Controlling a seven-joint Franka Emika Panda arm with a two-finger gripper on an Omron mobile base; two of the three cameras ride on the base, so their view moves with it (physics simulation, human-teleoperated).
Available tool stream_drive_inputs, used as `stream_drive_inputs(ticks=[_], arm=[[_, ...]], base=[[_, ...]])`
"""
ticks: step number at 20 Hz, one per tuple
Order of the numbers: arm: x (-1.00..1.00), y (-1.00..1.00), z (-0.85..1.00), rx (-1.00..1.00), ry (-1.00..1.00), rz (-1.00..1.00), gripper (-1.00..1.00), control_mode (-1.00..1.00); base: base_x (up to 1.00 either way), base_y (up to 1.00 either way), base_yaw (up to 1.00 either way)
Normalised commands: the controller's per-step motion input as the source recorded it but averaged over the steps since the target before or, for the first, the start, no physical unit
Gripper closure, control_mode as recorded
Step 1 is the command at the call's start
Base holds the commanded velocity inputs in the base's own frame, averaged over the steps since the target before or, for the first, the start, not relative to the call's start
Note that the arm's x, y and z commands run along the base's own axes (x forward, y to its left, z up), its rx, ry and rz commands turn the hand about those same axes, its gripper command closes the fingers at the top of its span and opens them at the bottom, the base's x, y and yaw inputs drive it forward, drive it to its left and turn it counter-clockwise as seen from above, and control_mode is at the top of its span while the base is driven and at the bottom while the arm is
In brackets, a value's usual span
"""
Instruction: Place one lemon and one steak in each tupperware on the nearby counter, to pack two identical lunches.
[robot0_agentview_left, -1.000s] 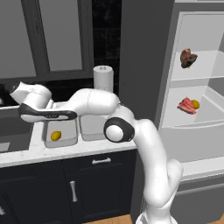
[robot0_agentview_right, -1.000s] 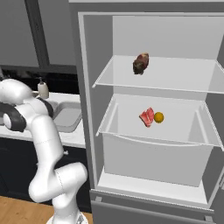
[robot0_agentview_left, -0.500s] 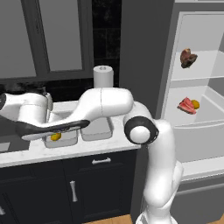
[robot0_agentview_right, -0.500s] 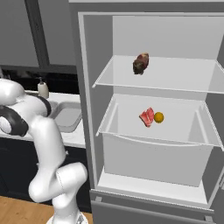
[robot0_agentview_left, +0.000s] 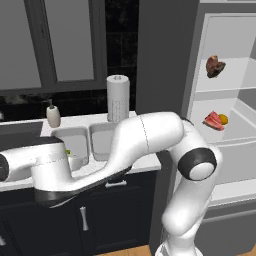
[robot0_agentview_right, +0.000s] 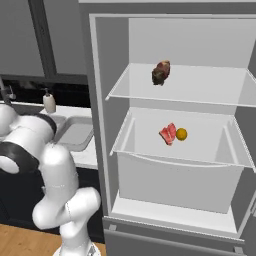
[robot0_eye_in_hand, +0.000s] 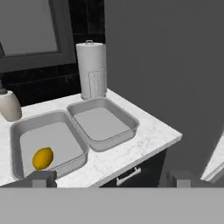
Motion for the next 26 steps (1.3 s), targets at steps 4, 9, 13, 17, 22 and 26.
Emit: stream_drive_inputs(ticks=[4, 9, 13, 17, 22, 26], arm=[[-0.67, -0.94, 0.74, 0.33, -0.21, 0.08, -1.0, -1.0], [-0.93, -0.84, 0.75, 0.47, -0.13, -0.01, -1.0, -1.0], [-1.0, -0.92, 0.44, 0.47, 0.0, 0.09, -1.0, -1.0], [-1.0, -1.0, 0.37, 0.32, -0.03, 0.3, -1.0, -1.0], [-0.62, -1.0, 0.54, 0.43, -0.05, 0.23, -1.0, -1.0], [0.0, -1.0, 0.63, 0.63, -0.03, 0.08, -1.0, -1.0]], base=[[0.0, 0.0, 0.0], [0.0, 0.0, 0.0], [0.0, 0.0, 0.0], [0.0, 0.0, 0.0], [0.0, 0.0, 0.0], [0.0, 0.0, 0.0]])
